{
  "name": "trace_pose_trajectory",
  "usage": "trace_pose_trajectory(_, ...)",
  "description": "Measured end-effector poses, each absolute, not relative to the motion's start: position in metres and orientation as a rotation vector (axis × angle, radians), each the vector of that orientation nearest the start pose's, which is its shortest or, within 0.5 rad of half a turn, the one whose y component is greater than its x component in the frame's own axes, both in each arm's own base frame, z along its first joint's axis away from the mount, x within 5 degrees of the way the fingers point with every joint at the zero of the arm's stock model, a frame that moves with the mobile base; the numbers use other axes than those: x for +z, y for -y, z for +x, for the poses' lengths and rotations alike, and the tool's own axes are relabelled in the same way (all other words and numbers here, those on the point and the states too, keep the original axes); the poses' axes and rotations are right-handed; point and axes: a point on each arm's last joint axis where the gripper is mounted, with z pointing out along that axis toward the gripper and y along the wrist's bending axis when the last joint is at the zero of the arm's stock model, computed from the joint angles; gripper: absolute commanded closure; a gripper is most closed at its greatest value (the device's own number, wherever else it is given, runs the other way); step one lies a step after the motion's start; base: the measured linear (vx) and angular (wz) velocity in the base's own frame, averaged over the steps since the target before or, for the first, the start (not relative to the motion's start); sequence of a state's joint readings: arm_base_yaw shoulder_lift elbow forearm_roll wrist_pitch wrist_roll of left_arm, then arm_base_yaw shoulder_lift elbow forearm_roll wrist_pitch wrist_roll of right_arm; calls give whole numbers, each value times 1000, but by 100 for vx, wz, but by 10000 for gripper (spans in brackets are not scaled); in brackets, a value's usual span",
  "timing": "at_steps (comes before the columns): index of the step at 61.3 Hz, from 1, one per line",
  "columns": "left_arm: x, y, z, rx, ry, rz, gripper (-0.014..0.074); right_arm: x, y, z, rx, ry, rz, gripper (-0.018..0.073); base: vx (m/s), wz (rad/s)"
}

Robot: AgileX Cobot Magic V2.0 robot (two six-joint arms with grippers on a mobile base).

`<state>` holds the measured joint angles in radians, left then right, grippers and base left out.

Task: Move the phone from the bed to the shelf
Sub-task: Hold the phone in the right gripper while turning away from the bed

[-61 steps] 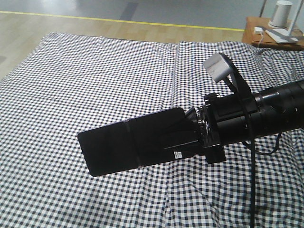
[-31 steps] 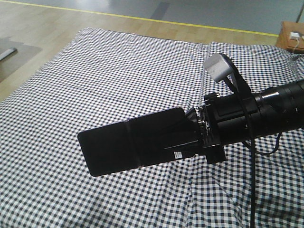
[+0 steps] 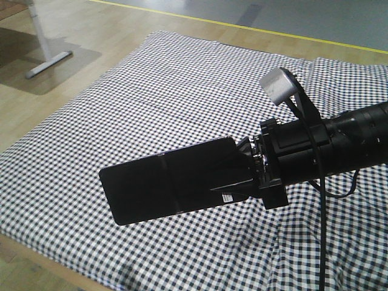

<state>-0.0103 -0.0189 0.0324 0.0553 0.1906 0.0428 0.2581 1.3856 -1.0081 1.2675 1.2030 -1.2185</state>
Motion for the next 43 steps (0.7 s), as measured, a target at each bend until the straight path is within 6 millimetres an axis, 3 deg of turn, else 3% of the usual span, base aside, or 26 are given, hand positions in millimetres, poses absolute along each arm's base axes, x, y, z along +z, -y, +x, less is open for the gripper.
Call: trace_pose_trajectory(43,186,0,56,74,-1686,83,596,323,-144,227,1290,-1936,-1070,560,-10,38)
